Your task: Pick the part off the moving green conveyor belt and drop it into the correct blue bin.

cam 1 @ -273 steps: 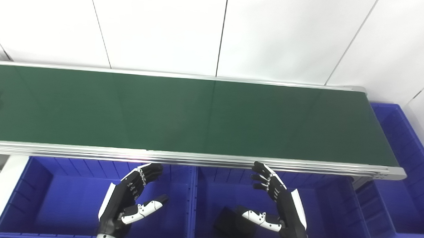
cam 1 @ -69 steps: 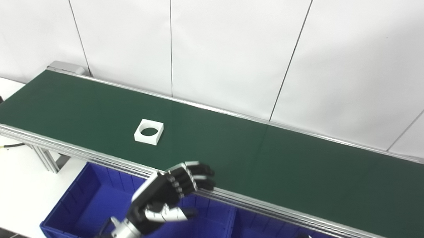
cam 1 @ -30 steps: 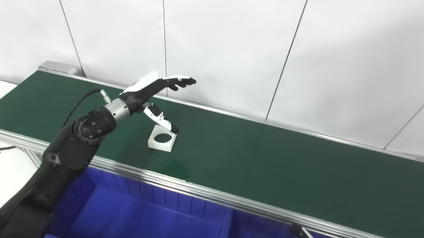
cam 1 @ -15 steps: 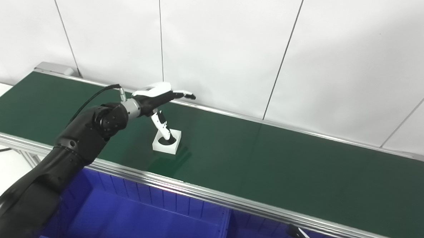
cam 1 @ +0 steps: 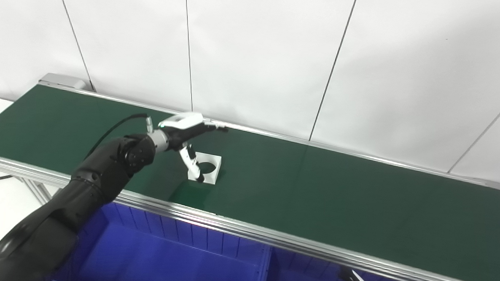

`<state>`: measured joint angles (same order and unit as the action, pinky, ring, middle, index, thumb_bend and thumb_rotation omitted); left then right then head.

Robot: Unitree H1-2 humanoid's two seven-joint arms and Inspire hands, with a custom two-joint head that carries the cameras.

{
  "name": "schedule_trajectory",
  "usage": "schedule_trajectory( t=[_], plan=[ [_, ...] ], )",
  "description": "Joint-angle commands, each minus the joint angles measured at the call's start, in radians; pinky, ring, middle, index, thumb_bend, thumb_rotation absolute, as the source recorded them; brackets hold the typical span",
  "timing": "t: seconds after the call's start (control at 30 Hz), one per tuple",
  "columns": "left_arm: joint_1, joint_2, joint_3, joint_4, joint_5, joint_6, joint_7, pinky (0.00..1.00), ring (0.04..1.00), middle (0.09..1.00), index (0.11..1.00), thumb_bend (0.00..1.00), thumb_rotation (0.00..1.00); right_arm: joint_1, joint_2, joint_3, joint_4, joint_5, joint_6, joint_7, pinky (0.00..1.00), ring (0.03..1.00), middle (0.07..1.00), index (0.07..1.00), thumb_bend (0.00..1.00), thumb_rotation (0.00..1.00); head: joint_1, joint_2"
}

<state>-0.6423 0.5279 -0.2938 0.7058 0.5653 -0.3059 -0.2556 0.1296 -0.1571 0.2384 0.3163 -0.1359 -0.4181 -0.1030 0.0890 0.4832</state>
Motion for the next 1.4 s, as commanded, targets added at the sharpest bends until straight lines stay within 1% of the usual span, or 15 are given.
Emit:
schedule_trajectory(
  t=[0.0,0.2,0.27,0.37,0.57,0.77,0.83,0.9,1.1,1.13,1.17,1.2,1.23,1.27,1.37],
  plan=[
    [-0.031,-0.001,0.004,-0.019,-0.014,-0.011,0.025,1.0,0.963,0.928,0.906,0.98,0.11,0.0,0.0,-0.004,-0.027,0.005,-0.052,-0.02,0.72,0.78,0.827,0.842,0.66,0.0,0.0,0.001],
    [-0.018,-0.025,-0.017,0.017,-0.006,-0.028,0.041,1.0,0.963,0.927,0.9,0.99,0.12,0.006,0.0,-0.002,-0.03,0.002,-0.051,-0.024,0.72,0.78,0.825,0.841,0.66,0.0,-0.004,0.006],
    [-0.012,-0.033,-0.021,0.02,-0.006,-0.024,0.044,1.0,0.961,0.923,0.898,0.98,0.09,0.009,-0.001,-0.001,-0.03,0.0,-0.051,-0.027,0.72,0.779,0.824,0.842,0.66,0.0,-0.005,0.008],
    [-0.001,-0.05,-0.021,0.041,-0.016,-0.026,0.052,1.0,0.971,0.93,0.899,0.97,0.08,0.014,-0.002,0.0,-0.034,0.008,-0.051,-0.024,0.71,0.779,0.825,0.842,0.66,0.0,-0.005,0.006],
    [0.02,-0.083,-0.005,0.084,-0.048,-0.084,0.1,1.0,0.937,0.915,0.886,0.96,0.05,0.023,-0.008,-0.001,-0.045,0.014,-0.052,-0.023,0.7,0.78,0.838,0.849,0.65,0.0,-0.008,0.005],
    [0.035,-0.117,-0.001,0.106,-0.071,-0.073,0.113,1.0,0.942,0.916,0.874,0.95,0.03,0.027,-0.006,-0.002,-0.045,0.014,-0.052,-0.029,0.7,0.779,0.834,0.842,0.64,0.0,-0.014,0.001],
    [0.036,-0.13,0.001,0.128,-0.071,-0.086,0.141,0.87,0.899,0.887,0.847,0.91,0.0,0.031,-0.007,0.0,-0.046,0.006,-0.052,-0.035,0.69,0.777,0.833,0.843,0.64,0.0,-0.015,-0.002],
    [0.035,-0.135,-0.01,0.144,-0.052,-0.1,0.179,0.78,0.859,0.859,0.821,0.88,0.0,0.035,-0.007,0.001,-0.048,0.002,-0.052,-0.04,0.69,0.777,0.833,0.844,0.65,0.0,-0.018,-0.003],
    [0.015,-0.161,-0.027,0.232,-0.023,-0.115,0.318,0.64,0.702,0.754,0.693,0.76,0.0,0.047,-0.007,-0.003,-0.06,0.013,-0.052,-0.036,0.7,0.782,0.829,0.841,0.66,0.0,-0.024,0.002],
    [0.011,-0.163,-0.031,0.246,-0.015,-0.119,0.34,0.57,0.643,0.703,0.666,0.72,0.0,0.048,-0.008,-0.003,-0.06,0.015,-0.052,-0.035,0.7,0.785,0.83,0.843,0.66,0.0,-0.024,0.002],
    [0.005,-0.164,-0.038,0.266,-0.006,-0.124,0.364,0.53,0.613,0.677,0.652,0.69,0.0,0.051,-0.009,-0.004,-0.063,0.016,-0.052,-0.034,0.7,0.787,0.831,0.845,0.66,0.0,-0.024,0.005],
    [0.0,-0.165,-0.043,0.28,0.001,-0.128,0.381,0.51,0.493,0.583,0.584,0.58,0.0,0.053,-0.01,-0.004,-0.066,0.016,-0.052,-0.035,0.71,0.787,0.831,0.844,0.65,0.0,-0.024,0.006],
    [-0.006,-0.164,-0.053,0.296,0.014,-0.129,0.399,0.48,0.444,0.542,0.557,0.52,0.0,0.056,-0.011,-0.004,-0.069,0.014,-0.052,-0.037,0.71,0.786,0.83,0.844,0.65,0.0,-0.025,0.009],
    [-0.01,-0.164,-0.063,0.308,0.023,-0.131,0.414,0.41,0.422,0.518,0.547,0.49,0.0,0.058,-0.011,-0.004,-0.071,0.013,-0.052,-0.038,0.71,0.786,0.831,0.844,0.65,0.0,-0.025,0.009],
    [-0.018,-0.155,-0.103,0.336,0.062,-0.144,0.475,0.37,0.421,0.5,0.522,0.48,0.0,0.066,-0.012,-0.004,-0.079,0.008,-0.052,-0.045,0.7,0.781,0.827,0.842,0.66,0.0,-0.028,0.014]
  ],
)
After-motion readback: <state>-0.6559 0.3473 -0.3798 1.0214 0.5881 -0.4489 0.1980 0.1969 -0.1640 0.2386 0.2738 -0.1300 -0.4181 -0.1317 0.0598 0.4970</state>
